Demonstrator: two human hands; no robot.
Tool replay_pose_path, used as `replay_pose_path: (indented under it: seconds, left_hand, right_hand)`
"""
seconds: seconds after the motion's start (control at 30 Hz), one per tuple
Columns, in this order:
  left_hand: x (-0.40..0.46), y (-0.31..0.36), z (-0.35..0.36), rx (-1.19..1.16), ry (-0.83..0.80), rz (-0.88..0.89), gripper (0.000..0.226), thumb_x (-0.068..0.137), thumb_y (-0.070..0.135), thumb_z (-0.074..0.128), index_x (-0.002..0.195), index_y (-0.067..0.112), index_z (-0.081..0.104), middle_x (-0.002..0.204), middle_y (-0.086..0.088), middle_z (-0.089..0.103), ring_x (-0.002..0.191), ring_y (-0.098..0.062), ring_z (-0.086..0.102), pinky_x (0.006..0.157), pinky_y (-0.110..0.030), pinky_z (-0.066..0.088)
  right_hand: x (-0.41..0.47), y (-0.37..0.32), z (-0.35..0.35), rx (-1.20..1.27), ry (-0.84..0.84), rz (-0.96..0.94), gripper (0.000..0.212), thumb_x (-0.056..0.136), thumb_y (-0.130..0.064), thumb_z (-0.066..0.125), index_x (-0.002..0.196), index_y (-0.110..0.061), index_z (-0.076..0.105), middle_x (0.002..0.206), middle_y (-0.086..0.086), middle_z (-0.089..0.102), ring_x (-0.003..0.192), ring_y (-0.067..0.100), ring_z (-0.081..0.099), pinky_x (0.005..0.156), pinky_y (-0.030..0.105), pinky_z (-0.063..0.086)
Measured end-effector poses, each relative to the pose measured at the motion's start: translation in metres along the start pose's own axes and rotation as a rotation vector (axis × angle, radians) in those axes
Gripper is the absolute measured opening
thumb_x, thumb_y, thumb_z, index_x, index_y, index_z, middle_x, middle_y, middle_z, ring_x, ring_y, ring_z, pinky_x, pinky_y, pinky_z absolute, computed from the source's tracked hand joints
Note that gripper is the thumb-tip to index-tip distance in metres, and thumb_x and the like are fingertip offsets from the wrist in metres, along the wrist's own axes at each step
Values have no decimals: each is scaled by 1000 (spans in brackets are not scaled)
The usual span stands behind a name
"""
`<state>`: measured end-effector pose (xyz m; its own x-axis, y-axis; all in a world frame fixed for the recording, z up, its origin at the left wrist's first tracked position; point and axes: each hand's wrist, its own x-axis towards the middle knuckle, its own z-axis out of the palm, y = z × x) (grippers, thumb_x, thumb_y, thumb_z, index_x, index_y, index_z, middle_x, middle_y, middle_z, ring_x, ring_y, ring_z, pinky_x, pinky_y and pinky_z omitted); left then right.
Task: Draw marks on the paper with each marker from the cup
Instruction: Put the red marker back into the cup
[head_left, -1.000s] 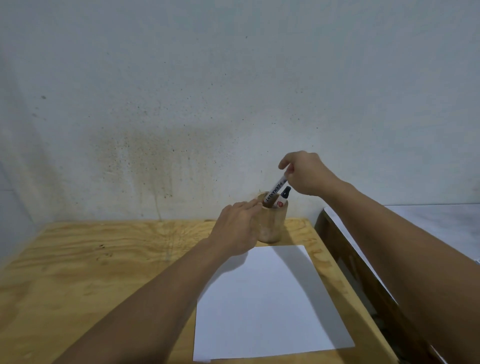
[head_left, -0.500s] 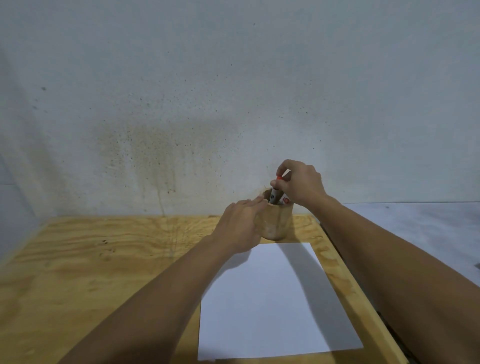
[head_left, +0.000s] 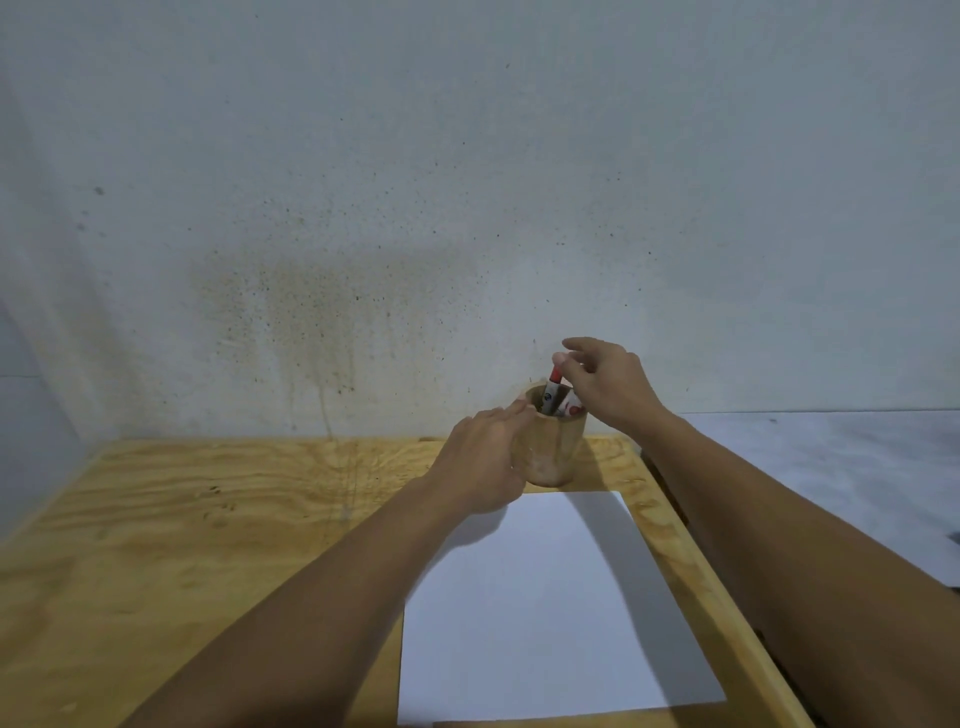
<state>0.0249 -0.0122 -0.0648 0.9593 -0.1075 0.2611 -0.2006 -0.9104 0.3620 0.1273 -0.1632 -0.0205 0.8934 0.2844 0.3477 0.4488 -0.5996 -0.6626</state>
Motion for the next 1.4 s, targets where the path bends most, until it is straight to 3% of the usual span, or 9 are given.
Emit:
replay_pose_path:
  seconds: [0.23, 0.4, 0.5, 0.6, 0.7, 1.07, 1.17, 1.23, 1.4]
  left_hand:
    - [-27, -11, -13, -131, 34, -123, 82, 82, 39, 64, 148, 20, 18, 160, 1, 8, 144, -20, 18, 116, -48, 22]
    - [-91, -33, -21, -51, 37, -261, 84, 79, 61, 55, 146, 20, 25, 158, -1, 18, 145, -19, 16, 117, -43, 19]
    - [-136, -36, -18, -24, -37, -336, 90, 76, 71, 47, 148, 24, 18, 160, 2, 10, 146, -17, 7, 119, -43, 12]
    - [-168, -35, -14, 68, -145, -380, 109, 63, 88, 25, 149, 22, 9, 160, 3, -1, 146, -14, -5, 120, -42, 3]
    - [-185, -38, -6, 134, -148, -382, 122, 50, 93, 2, 149, 21, 8, 160, 3, -5, 146, -12, -9, 120, -42, -3]
    - [-193, -34, 5, 220, -61, -383, 123, 48, 90, -15, 148, 25, 12, 160, 5, 0, 146, -12, -6, 118, -40, -4]
    - [-197, -29, 5, 230, -42, -431, 127, 42, 89, -22, 148, 27, 16, 160, 5, 5, 147, -14, -1, 118, -41, 1]
    - [-205, -25, 1, 217, -41, -450, 132, 38, 89, -24, 147, 28, 18, 160, 6, 6, 147, -14, 1, 118, -41, 3]
    - [-233, -16, -4, 176, -83, -514, 140, 28, 94, -22, 144, 34, 25, 158, 15, 6, 146, -9, 3, 118, -38, 8]
  right_hand:
    - [-59, 9, -10, 92, 157, 103, 55, 98, -43, 48, 141, -10, 43, 144, 10, 50, 119, 23, 57, 99, 42, 47]
    - [-130, 23, -3, -245, -183, 41, 57, 96, -51, 47, 141, -16, 46, 151, 6, 45, 135, 21, 44, 106, 35, 37]
    - [-167, 23, -3, -405, -378, 24, 84, 85, -76, 25, 153, -27, 27, 165, 0, 18, 151, 21, 16, 119, 40, 18]
    - [-194, 31, -1, -502, -446, 27, 108, 62, -89, -5, 155, -35, 10, 166, -6, -1, 153, 20, -3, 121, 46, 3]
    - [-210, 38, 1, -547, -466, 57, 96, 72, -85, 2, 155, -37, 6, 166, -7, -6, 153, 20, -7, 120, 48, -3]
    - [-227, 55, 10, -504, -358, 48, 73, 91, -72, 17, 153, -34, 21, 166, -6, 11, 153, 18, 4, 121, 43, 2]
    - [-232, 49, 6, -493, -257, -12, 65, 93, -67, 20, 138, -29, 45, 156, -3, 39, 147, 17, 26, 118, 39, 16]
    - [-236, 47, 4, -470, -149, -57, 71, 90, -69, 13, 113, -24, 63, 129, -5, 63, 128, 13, 49, 110, 36, 30]
    - [-252, 73, 8, -400, 146, -158, 61, 91, -65, 31, 94, -25, 77, 106, -7, 76, 105, 15, 69, 93, 49, 54]
